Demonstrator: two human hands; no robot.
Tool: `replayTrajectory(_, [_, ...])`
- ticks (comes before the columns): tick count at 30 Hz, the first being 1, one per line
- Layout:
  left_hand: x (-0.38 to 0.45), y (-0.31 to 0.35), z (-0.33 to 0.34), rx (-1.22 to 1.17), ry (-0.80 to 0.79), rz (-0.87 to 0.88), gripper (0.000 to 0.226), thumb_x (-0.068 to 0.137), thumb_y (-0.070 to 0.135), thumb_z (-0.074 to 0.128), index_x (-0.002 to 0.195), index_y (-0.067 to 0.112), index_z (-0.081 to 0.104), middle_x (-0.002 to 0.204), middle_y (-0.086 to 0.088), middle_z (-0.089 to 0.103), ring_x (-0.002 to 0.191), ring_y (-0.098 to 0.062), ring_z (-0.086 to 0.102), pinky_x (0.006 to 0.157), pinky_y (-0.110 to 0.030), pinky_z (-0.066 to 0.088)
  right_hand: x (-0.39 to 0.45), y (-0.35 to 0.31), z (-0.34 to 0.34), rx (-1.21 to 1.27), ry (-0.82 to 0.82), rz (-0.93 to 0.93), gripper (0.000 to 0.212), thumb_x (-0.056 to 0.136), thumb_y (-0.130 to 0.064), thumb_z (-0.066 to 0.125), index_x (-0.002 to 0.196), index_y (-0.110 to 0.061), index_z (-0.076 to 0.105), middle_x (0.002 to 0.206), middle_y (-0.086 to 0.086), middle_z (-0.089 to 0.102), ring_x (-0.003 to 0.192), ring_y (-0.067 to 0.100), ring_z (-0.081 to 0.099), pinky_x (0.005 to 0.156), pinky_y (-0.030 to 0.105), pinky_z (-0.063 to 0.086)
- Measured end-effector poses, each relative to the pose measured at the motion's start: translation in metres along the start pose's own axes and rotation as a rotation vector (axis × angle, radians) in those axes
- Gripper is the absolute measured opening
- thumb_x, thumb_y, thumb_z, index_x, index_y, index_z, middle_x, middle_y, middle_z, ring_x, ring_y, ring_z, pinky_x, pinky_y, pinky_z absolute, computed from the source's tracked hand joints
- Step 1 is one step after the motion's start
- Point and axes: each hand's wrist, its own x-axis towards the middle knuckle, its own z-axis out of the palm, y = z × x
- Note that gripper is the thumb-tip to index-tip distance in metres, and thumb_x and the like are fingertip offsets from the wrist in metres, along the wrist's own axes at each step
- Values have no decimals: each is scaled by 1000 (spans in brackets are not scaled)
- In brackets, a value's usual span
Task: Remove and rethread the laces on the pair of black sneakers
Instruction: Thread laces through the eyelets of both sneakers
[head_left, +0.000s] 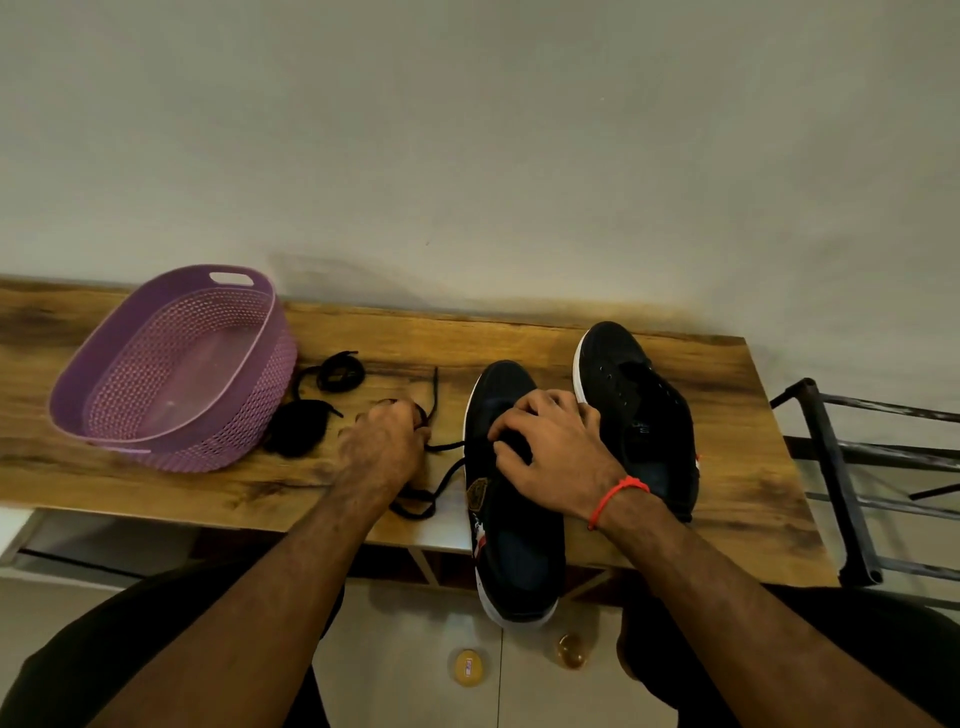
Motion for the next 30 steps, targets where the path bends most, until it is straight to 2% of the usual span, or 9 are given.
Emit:
replayTrajectory(3, [6,2,-12,-161,162,92,20,98,44,60,108,27,66,104,5,67,94,-17,63,77,-37,57,3,3,0,45,18,19,28,96,-48,48,121,-40,59,127,-11,48,134,17,28,113,47,20])
replayTrajectory(6, [5,14,-34,-585,235,201,20,92,41,70,106,27,76,97,13,73,90,-6,68,76,-27,56,9,4,0,179,50,78,34,94,-54,50,124,-40,59,132,-12,53,135,17,33,113,50,25])
replayTrajectory(9, [-12,30,-43,-762,148,327,15,88,34,77,102,30,79,92,21,73,87,5,68,78,-17,54,11,-2,-6,685,142,166,49,88,-70,51,112,-32,70,114,-10,70,119,14,58,102,44,47])
replayTrajectory(12, [-31,37,-38,-720,126,473,16,88,28,77,103,34,78,85,29,69,81,13,64,67,-4,45,11,-4,-19,1223,172,245,26,97,-31,61,104,-10,74,99,9,76,94,18,71,84,32,58])
replayTrajectory(14, [-35,37,-35,-555,102,515,16,89,33,75,104,38,77,80,30,66,76,9,62,65,-6,44,7,-3,-25,1335,202,280,17,97,-15,60,104,-3,71,93,11,75,83,14,72,69,22,58])
replayTrajectory(18, [-26,29,-30,-305,58,395,17,91,42,70,107,41,75,100,20,72,94,-2,62,79,-30,55,10,5,-24,1201,310,279,15,97,-10,60,106,-7,72,82,2,72,73,-1,66,62,8,47])
replayTrajectory(22, [-21,32,-26,-555,47,372,15,92,31,71,106,35,77,94,23,70,86,18,57,68,-2,41,13,8,-16,1085,245,218,13,97,-9,60,99,-14,72,78,-1,70,75,1,66,72,15,51])
replayTrajectory(25, [-22,36,-21,-547,-33,368,11,93,25,72,100,31,78,84,25,66,79,16,57,63,-1,42,14,9,-10,863,263,232,14,96,-14,62,100,-24,72,90,-5,71,86,4,66,79,20,51])
replayTrajectory(30, [-22,39,-33,-783,9,375,9,93,26,72,92,35,75,85,16,74,86,0,68,78,-26,56,15,15,-9,385,108,150,35,87,-59,52,115,-43,65,110,-19,69,113,9,59,98,48,46])
